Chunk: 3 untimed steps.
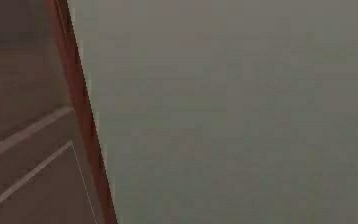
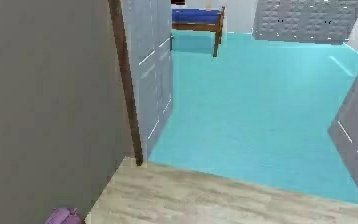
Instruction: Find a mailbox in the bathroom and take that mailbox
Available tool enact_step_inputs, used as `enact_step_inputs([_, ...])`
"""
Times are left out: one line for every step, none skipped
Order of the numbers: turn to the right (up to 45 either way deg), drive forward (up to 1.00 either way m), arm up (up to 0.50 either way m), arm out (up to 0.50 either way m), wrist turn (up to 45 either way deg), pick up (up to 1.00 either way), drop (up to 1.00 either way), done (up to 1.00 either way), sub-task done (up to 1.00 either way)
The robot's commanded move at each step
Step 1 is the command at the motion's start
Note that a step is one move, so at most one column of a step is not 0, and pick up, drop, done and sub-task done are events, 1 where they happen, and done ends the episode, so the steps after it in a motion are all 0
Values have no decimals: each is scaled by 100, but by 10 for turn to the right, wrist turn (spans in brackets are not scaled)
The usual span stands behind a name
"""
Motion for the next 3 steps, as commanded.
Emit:
enact_step_inputs([-420, 0, 0, 0, 0, 0, 0, 0, 0])
enact_step_inputs([0, 0, 10, 0, 0, 0, 0, 0, 0])
enact_step_inputs([0, 0, 0, 40, 0, 0, 0, 0, 0])
